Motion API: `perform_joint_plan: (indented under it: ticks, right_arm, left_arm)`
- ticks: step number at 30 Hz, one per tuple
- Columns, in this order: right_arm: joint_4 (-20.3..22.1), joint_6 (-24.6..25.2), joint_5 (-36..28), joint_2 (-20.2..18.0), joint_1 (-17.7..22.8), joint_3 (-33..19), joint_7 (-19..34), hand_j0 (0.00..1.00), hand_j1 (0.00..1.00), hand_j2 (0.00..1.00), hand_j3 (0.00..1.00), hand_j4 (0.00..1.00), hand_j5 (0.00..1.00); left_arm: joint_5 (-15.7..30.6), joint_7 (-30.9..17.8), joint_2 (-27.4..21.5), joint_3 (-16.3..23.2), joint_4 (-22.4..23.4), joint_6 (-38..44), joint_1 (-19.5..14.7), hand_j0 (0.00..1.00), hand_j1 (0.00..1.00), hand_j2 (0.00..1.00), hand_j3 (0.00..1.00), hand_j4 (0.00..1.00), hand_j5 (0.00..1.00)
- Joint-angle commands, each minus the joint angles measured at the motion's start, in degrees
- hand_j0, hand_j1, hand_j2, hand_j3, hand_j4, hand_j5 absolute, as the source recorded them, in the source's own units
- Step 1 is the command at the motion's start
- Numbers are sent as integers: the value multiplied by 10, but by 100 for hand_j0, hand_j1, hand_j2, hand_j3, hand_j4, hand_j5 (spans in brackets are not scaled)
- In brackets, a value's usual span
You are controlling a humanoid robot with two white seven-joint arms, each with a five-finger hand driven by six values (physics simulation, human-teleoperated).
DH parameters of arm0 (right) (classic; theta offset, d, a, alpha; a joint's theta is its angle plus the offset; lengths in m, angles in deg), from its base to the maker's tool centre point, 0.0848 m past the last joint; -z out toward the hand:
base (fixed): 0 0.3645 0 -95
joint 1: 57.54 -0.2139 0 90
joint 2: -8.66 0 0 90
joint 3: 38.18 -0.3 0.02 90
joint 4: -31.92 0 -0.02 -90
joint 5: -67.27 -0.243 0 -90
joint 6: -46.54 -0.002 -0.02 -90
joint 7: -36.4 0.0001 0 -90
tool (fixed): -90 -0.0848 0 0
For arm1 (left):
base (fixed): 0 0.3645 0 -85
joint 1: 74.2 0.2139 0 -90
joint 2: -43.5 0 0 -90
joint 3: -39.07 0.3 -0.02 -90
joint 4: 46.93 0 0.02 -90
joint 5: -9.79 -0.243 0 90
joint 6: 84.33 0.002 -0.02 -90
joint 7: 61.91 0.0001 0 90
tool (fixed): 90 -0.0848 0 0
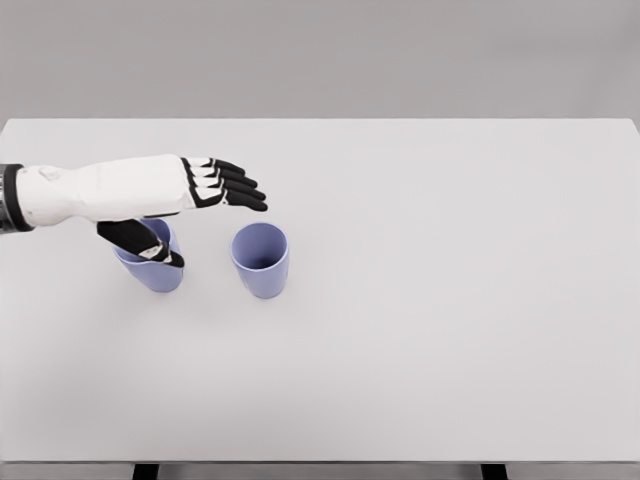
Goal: Place the right cup on the left cup with left arm
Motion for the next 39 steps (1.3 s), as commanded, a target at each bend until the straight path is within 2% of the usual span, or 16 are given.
perform_joint_plan:
  ticks: [1, 3, 5, 6, 7, 8, 9, 13, 17, 22, 29, 34, 36, 39]
  right_arm:
    - [2, 1, -1, 0, 0, -2, 2, 100, 100, 100, 100, 100, 100]
    - [-5, 1, -1, 0, 8, 0, 0, 100, 100, 100, 100, 100, 100]
    - [-4, 1, -1, 0, 11, -3, 0, 100, 100, 100, 100, 100, 100]
    - [-2, 1, -1, 0, 11, -1, 0, 100, 100, 100, 100, 100, 100]
    - [-3, 1, -1, 0, 11, 0, 0, 100, 100, 100, 100, 100, 100]
    - [-5, 1, -1, 0, 11, -1, 0, 100, 100, 100, 100, 100, 100]
    - [-5, 1, -1, 0, 11, -2, 0, 100, 100, 100, 100, 100, 100]
    - [-5, 1, -1, 0, 11, -2, 0, 100, 100, 100, 100, 100, 100]
    - [-5, 1, -1, 0, 11, -2, 0, 100, 100, 100, 100, 100, 100]
    - [-5, 1, -1, 0, 11, -2, 0, 100, 100, 100, 100, 100, 100]
    - [-5, 1, -1, 0, 11, -2, 0, 100, 100, 100, 100, 100, 100]
    - [-5, 1, -1, 0, 11, -2, 0, 100, 100, 100, 100, 100, 100]
    - [-5, 1, -1, 0, 11, -2, 0, 100, 100, 100, 100, 100, 100]
    - [-5, 1, -1, 0, 11, -2, 0, 100, 100, 100, 100, 100, 100]
  left_arm:
    - [1, 0, 8, 1, 0, 1, -1, 100, 100, 100, 100, 100, 100]
    - [-23, 0, 44, 2, 1, 1, -19, 100, 100, 100, 100, 100, 100]
    - [-22, 0, 38, 3, 4, 1, -42, 100, 100, 100, 100, 100, 100]
    - [-21, 0, 37, 20, 3, 1, -60, 100, 100, 100, 100, 100, 100]
    - [-20, 0, 39, 118, 8, 1, -126, 100, 100, 100, 100, 100, 100]
    - [-13, -1, 38, 176, 23, 1, -176, 100, 100, 100, 100, 100, 100]
    - [-3, 0, 34, 207, 23, 1, -210, 100, 100, 100, 100, 100, 100]
    - [-11, 0, 23, 247, 22, 1, -228, 100, 100, 100, 100, 100, 100]
    - [-12, -1, 27, 250, 9, 1, -244, 100, 100, 100, 100, 100, 100]
    - [-25, 5, 46, 247, 5, 1, -246, 100, 100, 100, 100, 100, 100]
    - [-55, 8, 72, 241, 61, 1, -236, 100, 100, 100, 100, 100, 100]
    - [-66, 8, 98, 240, 92, 1, -211, 100, 100, 100, 100, 100, 100]
    - [-71, 8, 119, 240, 120, 1, -196, 100, 100, 100, 100, 100, 100]
    - [-71, 8, 119, 239, 124, 1, -193, 100, 100, 100, 100, 100, 100]
